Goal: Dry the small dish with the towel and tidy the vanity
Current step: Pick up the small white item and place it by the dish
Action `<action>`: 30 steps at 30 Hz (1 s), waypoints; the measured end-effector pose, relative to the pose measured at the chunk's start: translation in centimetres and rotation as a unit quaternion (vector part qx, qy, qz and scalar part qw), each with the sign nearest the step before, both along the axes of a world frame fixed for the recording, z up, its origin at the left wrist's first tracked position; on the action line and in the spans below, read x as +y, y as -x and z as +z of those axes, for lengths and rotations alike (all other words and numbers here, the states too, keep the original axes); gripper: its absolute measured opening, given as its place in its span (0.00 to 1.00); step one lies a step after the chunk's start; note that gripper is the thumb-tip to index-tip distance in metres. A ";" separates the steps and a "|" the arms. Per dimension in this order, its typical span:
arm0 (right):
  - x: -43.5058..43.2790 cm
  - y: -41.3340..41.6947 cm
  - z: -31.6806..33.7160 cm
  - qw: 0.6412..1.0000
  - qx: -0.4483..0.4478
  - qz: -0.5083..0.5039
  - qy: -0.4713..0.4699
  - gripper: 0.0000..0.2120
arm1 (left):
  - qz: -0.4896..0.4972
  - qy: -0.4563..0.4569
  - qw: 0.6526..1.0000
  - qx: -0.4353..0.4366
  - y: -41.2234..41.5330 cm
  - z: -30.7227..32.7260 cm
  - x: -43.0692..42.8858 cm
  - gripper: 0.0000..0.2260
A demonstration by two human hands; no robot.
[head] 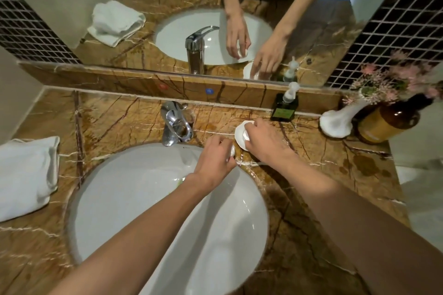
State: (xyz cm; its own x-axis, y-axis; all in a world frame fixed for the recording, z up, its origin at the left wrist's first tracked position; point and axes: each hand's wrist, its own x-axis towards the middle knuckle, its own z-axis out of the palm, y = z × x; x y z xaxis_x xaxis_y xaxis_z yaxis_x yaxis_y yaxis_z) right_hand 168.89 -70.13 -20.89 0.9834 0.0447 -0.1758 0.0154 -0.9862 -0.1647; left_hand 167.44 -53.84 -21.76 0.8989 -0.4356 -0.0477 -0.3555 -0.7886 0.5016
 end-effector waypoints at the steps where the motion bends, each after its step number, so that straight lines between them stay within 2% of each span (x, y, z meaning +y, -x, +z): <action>1: 0.0 0.0 -0.1 1.000 -0.001 0.005 0.001 0.18 | 0.000 0.000 1.000 0.001 -0.1 0.0 -0.1 0.13; 6: -0.5 0.3 -0.4 1.000 0.006 0.018 -0.013 0.19 | 0.003 -0.004 1.000 -0.003 -0.6 0.4 -1.1 0.10; 11: -2.1 1.9 0.0 0.992 -0.019 -0.029 -0.121 0.20 | -0.005 -0.005 1.000 -0.022 -2.4 0.4 -3.0 0.12; 14: -4.0 3.1 0.0 0.985 -0.045 -0.073 -0.152 0.19 | -0.019 -0.015 1.000 -0.015 -3.5 0.3 -4.6 0.15; 23: -6.5 5.7 -0.9 0.975 -0.025 -0.133 -0.177 0.18 | -0.062 -0.097 0.993 -0.011 -4.2 0.0 -8.0 0.20; 30: -5.9 5.8 -1.3 0.973 -0.041 -0.117 -0.196 0.17 | -0.037 -0.088 0.995 0.013 -4.0 0.0 -7.8 0.24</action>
